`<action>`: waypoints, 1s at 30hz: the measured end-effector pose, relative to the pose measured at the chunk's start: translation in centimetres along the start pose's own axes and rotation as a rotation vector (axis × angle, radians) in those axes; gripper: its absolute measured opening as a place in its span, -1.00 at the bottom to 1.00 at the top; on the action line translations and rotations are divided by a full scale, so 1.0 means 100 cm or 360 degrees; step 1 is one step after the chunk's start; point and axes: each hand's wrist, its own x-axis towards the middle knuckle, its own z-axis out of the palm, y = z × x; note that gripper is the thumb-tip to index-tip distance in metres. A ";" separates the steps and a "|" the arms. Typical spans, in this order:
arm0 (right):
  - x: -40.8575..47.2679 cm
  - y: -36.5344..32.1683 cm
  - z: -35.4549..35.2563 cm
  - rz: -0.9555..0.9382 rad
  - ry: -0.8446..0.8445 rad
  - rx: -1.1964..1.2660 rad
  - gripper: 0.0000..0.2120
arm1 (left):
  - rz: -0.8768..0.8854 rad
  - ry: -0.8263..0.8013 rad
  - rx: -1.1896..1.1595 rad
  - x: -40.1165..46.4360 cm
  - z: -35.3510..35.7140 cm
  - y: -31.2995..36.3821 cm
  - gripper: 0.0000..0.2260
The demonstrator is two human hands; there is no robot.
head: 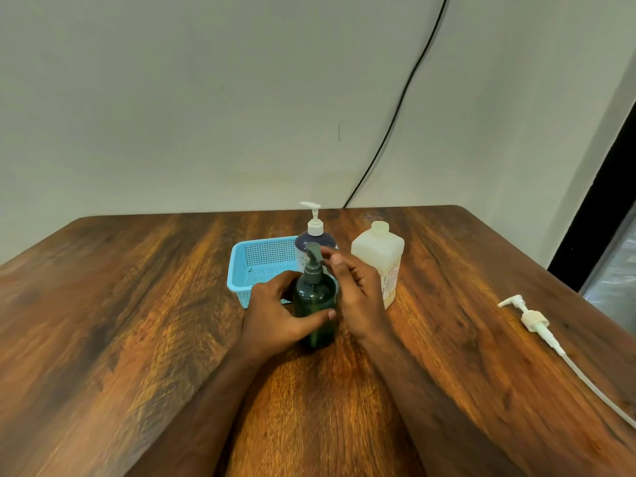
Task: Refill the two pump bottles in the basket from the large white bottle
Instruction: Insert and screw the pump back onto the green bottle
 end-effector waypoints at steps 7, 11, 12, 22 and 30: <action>0.000 0.008 0.003 -0.0051 0.0056 -0.0200 -0.62 | -0.0118 0.0288 -0.0212 -0.002 -0.010 0.012 -0.54; 0.000 0.011 0.005 -0.0132 0.0019 -0.0418 -0.67 | -0.0037 0.0423 -0.0270 0.006 -0.020 0.019 -0.56; 0.000 0.011 0.005 -0.0140 0.0004 -0.0456 -0.70 | -0.0031 0.0445 -0.0289 0.008 -0.021 0.020 -0.55; 0.002 0.011 0.005 -0.0123 -0.0107 -0.0661 -0.72 | 0.0060 0.0618 -0.0253 0.028 -0.037 0.011 -0.56; 0.004 0.012 0.004 -0.0094 -0.0151 -0.0772 -0.71 | -0.0092 0.0672 -0.0024 0.063 -0.046 -0.005 -0.60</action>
